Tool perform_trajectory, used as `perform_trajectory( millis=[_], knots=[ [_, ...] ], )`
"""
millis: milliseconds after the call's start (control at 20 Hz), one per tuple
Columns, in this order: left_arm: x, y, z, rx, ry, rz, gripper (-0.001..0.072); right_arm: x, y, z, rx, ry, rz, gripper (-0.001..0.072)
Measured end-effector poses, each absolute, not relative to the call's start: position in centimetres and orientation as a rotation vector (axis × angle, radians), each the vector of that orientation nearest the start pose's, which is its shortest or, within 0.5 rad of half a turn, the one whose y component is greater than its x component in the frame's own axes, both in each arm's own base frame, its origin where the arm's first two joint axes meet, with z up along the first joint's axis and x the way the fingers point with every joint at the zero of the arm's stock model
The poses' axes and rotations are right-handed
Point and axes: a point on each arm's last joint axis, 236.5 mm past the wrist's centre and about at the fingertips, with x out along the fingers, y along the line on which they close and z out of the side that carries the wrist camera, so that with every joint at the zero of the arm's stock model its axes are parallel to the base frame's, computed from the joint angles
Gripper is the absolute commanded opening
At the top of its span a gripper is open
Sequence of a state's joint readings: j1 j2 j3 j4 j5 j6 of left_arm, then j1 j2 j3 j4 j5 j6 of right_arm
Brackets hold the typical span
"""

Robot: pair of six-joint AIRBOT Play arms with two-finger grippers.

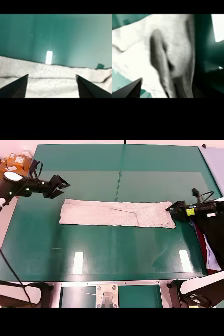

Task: Fold the shirts.

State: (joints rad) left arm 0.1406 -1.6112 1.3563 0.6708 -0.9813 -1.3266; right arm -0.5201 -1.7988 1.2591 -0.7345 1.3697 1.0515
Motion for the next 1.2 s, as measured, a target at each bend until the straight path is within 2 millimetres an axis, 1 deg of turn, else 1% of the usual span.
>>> perform_trajectory(
  millis=[50, 100, 150, 200, 300, 350, 450, 500, 600, 750, 850, 950, 1000, 1100, 1150, 1200],
  knots=[
    [50.4, -9.0, 2.3, -0.753, 1.031, -0.364, 0.0631, 40.6, -2.1, -8.6, 0.894, 1.339, 0.455, 0.0626],
    [50.3, -9.7, 2.4, -0.755, 1.035, -0.378, 0.0375, 40.9, -1.3, -8.7, 0.883, 1.336, 0.485, 0.0310],
    [50.1, -10.3, 2.5, -0.753, 1.041, -0.393, 0.0040, 41.2, -0.9, -9.0, 0.857, 1.340, 0.501, 0.0045],
    [50.0, -11.1, 2.6, -0.748, 1.046, -0.409, 0.0027, 41.7, -0.7, -8.7, 0.840, 1.330, 0.518, 0.0013],
    [49.6, -12.5, 2.7, -0.722, 1.052, -0.444, 0.0018, 43.0, 0.0, -6.7, 0.816, 1.291, 0.573, 0.0011],
    [49.4, -13.5, 2.7, -0.708, 1.058, -0.466, 0.0018, 43.3, 0.0, -5.9, 0.792, 1.288, 0.581, 0.0012],
    [48.8, -15.9, 2.5, -0.676, 1.074, -0.510, 0.0018, 44.0, 0.0, -3.0, 0.743, 1.254, 0.593, 0.0012],
    [48.2, -17.7, 2.1, -0.654, 1.093, -0.540, 0.0018, 43.7, 0.3, -1.7, 0.716, 1.260, 0.600, 0.0012],
    [46.8, -22.4, 0.8, -0.603, 1.132, -0.604, 0.0018, 43.1, 1.0, 1.9, 0.664, 1.242, 0.613, 0.0012],
    [44.6, -30.7, -2.0, -0.545, 1.151, -0.678, 0.0018, 41.2, 3.5, 7.8, 0.573, 1.208, 0.653, 0.0013],
    [43.1, -36.4, -3.8, -0.546, 1.148, -0.715, 0.0019, 39.9, 5.8, 11.3, 0.514, 1.178, 0.683, 0.0013],
    [41.9, -40.7, -5.1, -0.559, 1.147, -0.741, 0.0019, 38.7, 7.6, 14.2, 0.465, 1.146, 0.705, 0.0013],
    [41.4, -42.4, -5.5, -0.568, 1.147, -0.753, 0.0019, 38.2, 8.4, 15.2, 0.448, 1.135, 0.716, 0.0013],
    [40.2, -45.4, -6.3, -0.575, 1.162, -0.786, 0.0019, 37.4, 9.6, 16.3, 0.424, 1.131, 0.729, 0.0013],
    [39.9, -46.2, -6.3, -0.583, 1.169, -0.800, 0.0019, 37.3, 10.0, 16.5, 0.421, 1.131, 0.727, 0.0013],
    [39.9, -46.5, -6.2, -0.584, 1.172, -0.812, 0.0019, 37.2, 10.2, 16.6, 0.413, 1.133, 0.723, 0.0012]
  ],
)
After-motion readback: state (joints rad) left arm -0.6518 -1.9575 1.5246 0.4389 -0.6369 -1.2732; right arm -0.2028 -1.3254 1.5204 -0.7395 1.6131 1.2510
